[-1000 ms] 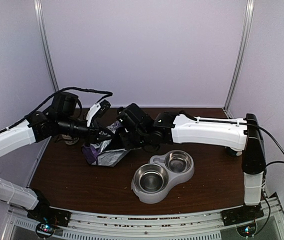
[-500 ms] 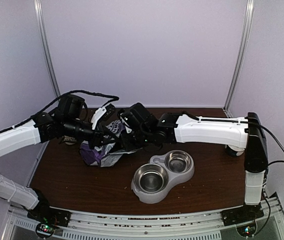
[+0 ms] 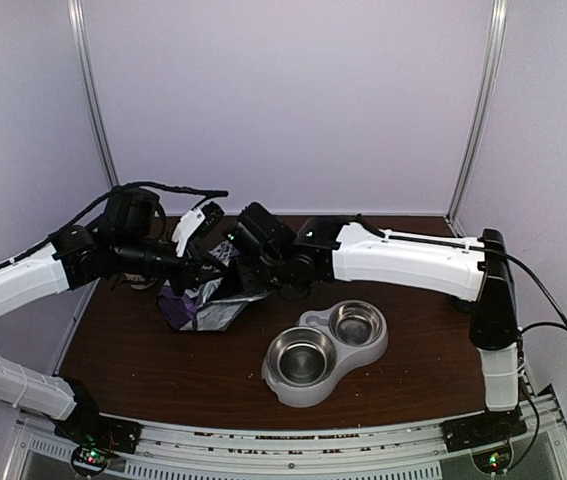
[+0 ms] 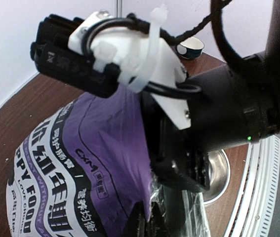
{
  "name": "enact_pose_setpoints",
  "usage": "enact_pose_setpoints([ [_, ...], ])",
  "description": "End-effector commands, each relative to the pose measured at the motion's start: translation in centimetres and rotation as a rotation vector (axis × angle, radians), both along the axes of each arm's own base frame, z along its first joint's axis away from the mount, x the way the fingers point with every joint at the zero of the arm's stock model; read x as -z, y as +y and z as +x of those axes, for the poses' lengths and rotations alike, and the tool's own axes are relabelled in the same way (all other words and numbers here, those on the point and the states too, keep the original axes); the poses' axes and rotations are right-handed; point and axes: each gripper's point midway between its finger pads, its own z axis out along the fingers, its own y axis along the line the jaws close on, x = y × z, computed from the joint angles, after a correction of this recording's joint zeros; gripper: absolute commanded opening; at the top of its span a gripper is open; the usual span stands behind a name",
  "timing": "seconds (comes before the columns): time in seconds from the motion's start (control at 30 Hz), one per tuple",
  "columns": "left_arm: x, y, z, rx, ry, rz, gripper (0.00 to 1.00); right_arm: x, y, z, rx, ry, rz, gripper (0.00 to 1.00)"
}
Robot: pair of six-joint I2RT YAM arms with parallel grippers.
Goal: Serve the pet food
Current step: Collect the pet food from the pet food bag.
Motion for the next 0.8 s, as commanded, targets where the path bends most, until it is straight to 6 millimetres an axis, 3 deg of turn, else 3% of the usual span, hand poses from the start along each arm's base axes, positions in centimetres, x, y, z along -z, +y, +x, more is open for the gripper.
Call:
enact_pose_setpoints([
  [0.0, -0.5, 0.0, 0.3, -0.001, -0.038, -0.004, 0.0, 1.4, -0.8, -0.6, 0.063, 0.026, 0.006, 0.0],
  [0.13, -1.1, -0.7, -0.5, 0.037, 0.005, -0.049, 0.0, 0.7, 2.7, -2.5, -0.061, 0.084, 0.182, 0.0],
  [0.3, -0.7, 0.2, 0.6, -0.049, 0.013, -0.01, 0.0, 0.8, 4.5, -4.7, -0.142, 0.131, 0.216, 0.0],
  [0.47, -0.6, 0.3, 0.5, -0.033, -0.04, -0.017, 0.0, -1.2, 6.8, -7.7, -0.252, 0.145, 0.269, 0.0],
  [0.6, -0.3, 1.3, 1.0, -0.085, -0.082, 0.003, 0.0, -3.0, 4.9, -7.3, -0.172, 0.047, 0.141, 0.0],
  [0.77, -0.8, 1.3, 1.0, -0.075, -0.097, 0.001, 0.0, -4.0, 2.2, -5.7, -0.093, -0.056, 0.037, 0.0],
])
